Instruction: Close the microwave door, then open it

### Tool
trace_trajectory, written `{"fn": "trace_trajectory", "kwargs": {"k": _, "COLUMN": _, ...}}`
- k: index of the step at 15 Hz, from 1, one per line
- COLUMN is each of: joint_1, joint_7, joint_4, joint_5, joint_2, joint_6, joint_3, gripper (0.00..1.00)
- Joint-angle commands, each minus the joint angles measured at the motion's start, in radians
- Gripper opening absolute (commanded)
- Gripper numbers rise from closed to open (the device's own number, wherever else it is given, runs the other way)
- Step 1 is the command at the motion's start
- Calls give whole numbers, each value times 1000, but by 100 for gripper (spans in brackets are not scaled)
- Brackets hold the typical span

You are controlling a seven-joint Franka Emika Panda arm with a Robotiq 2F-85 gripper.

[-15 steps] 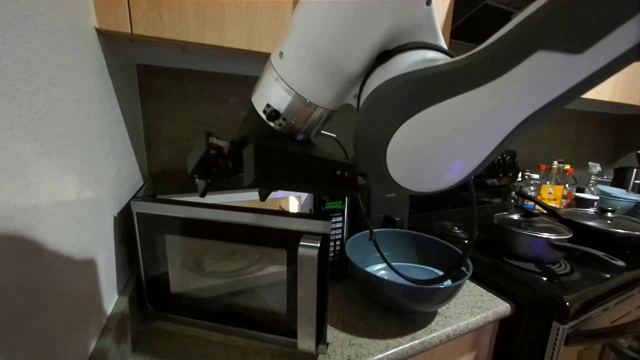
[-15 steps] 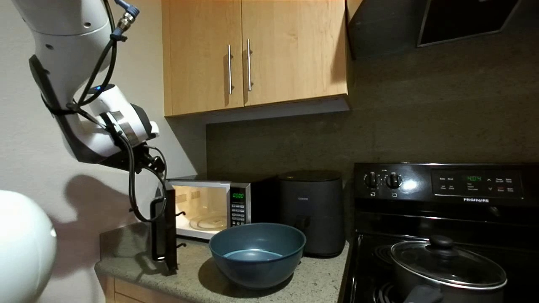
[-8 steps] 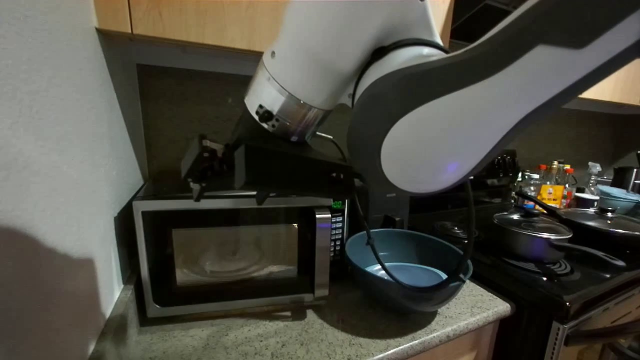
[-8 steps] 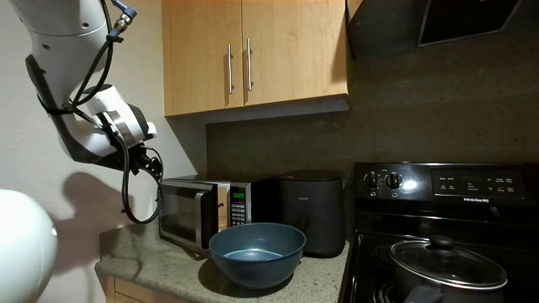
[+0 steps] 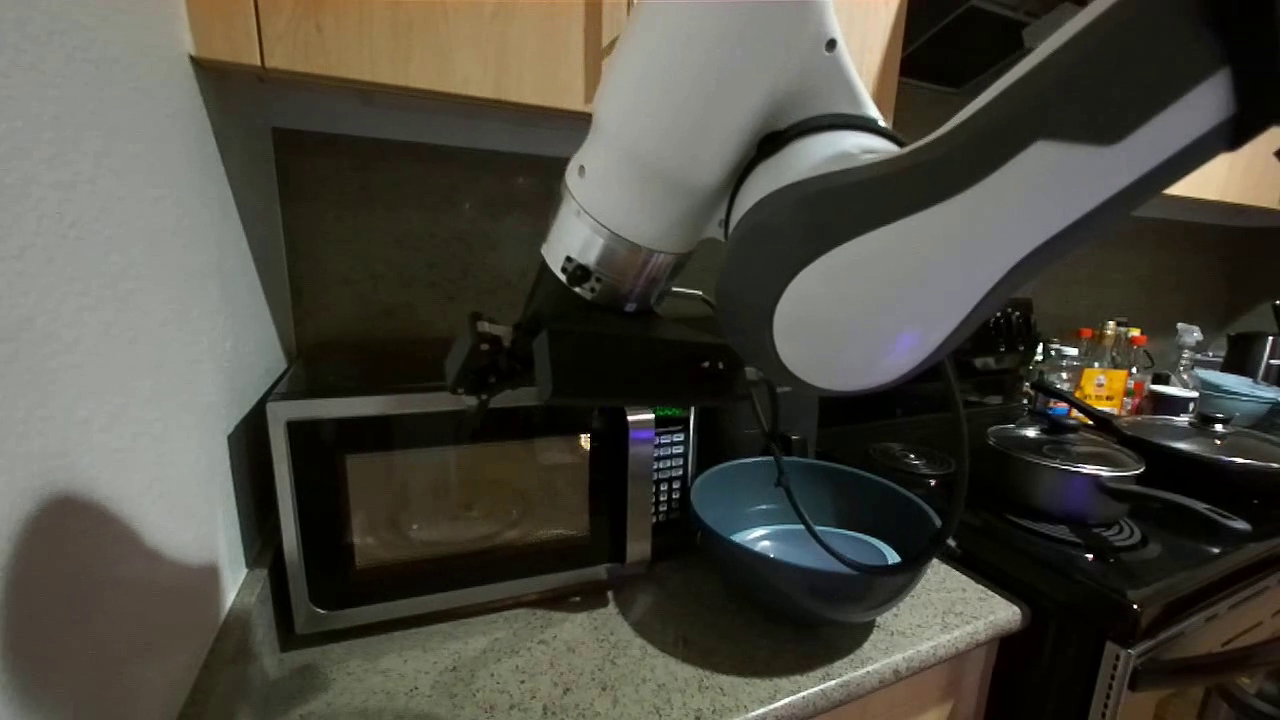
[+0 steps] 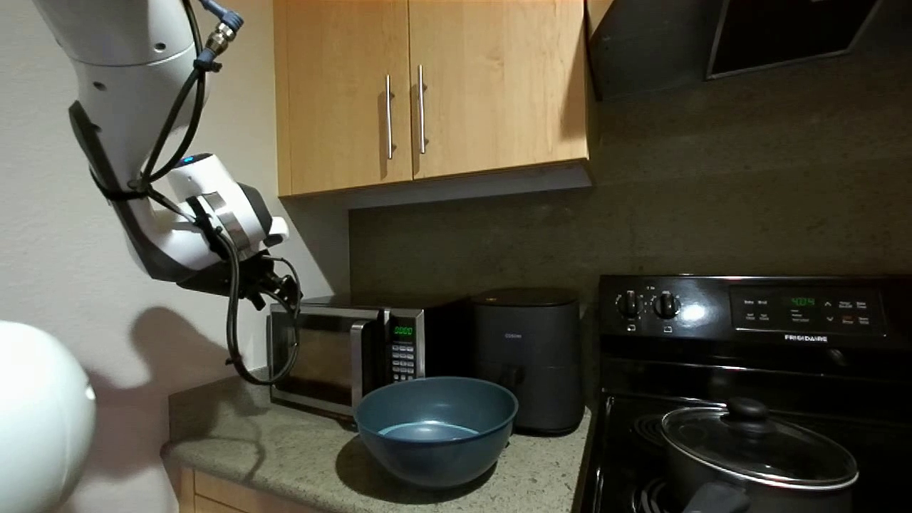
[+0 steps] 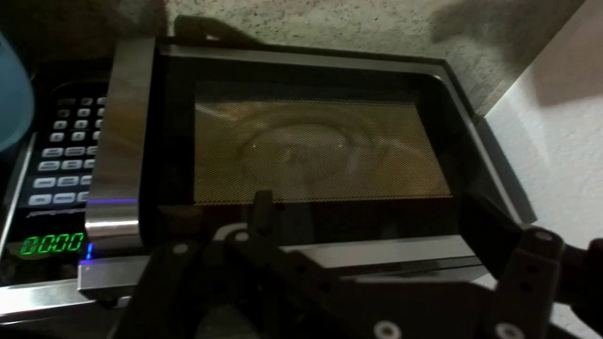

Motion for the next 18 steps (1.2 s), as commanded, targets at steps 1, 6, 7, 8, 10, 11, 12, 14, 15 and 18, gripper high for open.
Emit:
{"fn": "trace_trajectory", "kwargs": {"k": 1, "joint_1": -4, "joint_7": 96, "joint_4": -3, "joint_5": -108, "joint_2": -15, "joint_6": -39, "joint_3": -52, "gripper": 100}}
{"fn": "trace_trajectory", "kwargs": {"k": 6, "joint_1": -1, "joint_7": 223, "joint_4": -8, "joint_5": -234, "joint_2": -10, "joint_6": -40, "joint_3": -123, "gripper": 100}}
{"fn": "trace_trajectory", "kwargs": {"k": 7, "joint_1": 0, "joint_7": 237, "joint_4": -9, "joint_5": -244, "joint_2": -9, "joint_6": -43, "joint_3": -130, "gripper": 100}}
{"fn": "trace_trajectory", "kwargs": {"k": 8, "joint_1": 2, "joint_7": 254, "joint_4": -8, "joint_5": -256, "joint_2": -8, "joint_6": -44, "joint_3": -138, "gripper": 100}}
{"fn": "trace_trajectory", "kwargs": {"k": 10, "joint_1": 4, "joint_7": 294, "joint_4": -1, "joint_5": -291, "joint_2": -2, "joint_6": -40, "joint_3": -151, "gripper": 100}}
{"fn": "trace_trajectory", "kwargs": {"k": 11, "joint_1": 3, "joint_7": 310, "joint_4": -1, "joint_5": -300, "joint_2": 0, "joint_6": -36, "joint_3": -155, "gripper": 100}}
{"fn": "trace_trajectory", "kwargs": {"k": 12, "joint_1": 3, "joint_7": 322, "joint_4": 0, "joint_5": -308, "joint_2": 2, "joint_6": -36, "joint_3": -158, "gripper": 100}}
{"fn": "trace_trajectory", "kwargs": {"k": 14, "joint_1": 3, "joint_7": 347, "joint_4": 1, "joint_5": -325, "joint_2": 6, "joint_6": -36, "joint_3": -164, "gripper": 100}}
{"fn": "trace_trajectory", "kwargs": {"k": 15, "joint_1": 3, "joint_7": 354, "joint_4": 2, "joint_5": -327, "joint_2": 8, "joint_6": -35, "joint_3": -167, "gripper": 100}}
{"fn": "trace_trajectory", "kwargs": {"k": 18, "joint_1": 3, "joint_7": 398, "joint_4": 8, "joint_5": -364, "joint_2": 18, "joint_6": -22, "joint_3": -178, "gripper": 100}}
